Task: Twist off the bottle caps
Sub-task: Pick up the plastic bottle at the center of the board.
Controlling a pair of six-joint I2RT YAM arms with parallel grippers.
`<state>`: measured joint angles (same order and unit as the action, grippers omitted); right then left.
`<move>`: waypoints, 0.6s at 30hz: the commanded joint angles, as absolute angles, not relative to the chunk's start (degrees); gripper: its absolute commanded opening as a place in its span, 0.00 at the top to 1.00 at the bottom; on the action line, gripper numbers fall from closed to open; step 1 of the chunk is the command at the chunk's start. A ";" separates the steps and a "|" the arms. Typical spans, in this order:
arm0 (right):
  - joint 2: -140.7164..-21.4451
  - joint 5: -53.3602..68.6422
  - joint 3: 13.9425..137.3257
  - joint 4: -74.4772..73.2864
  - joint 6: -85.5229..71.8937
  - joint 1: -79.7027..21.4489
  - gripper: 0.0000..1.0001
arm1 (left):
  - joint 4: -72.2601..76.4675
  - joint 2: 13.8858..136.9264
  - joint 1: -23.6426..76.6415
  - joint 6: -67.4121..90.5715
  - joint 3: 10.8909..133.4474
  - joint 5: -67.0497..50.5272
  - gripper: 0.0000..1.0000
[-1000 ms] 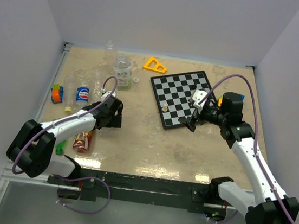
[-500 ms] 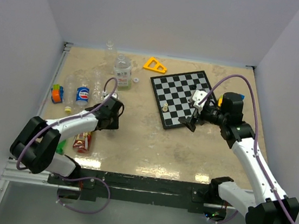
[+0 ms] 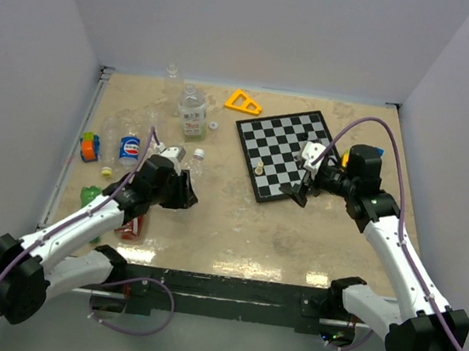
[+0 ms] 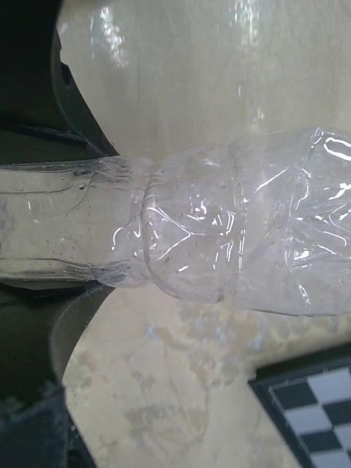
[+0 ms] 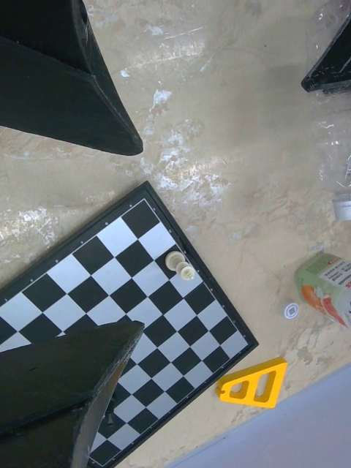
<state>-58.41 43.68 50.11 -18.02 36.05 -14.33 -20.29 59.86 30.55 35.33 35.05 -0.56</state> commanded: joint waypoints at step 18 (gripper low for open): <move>-59.50 55.37 51.77 -21.00 38.76 -14.24 0.02 | 15.45 49.13 41.39 37.09 27.78 -20.74 0.94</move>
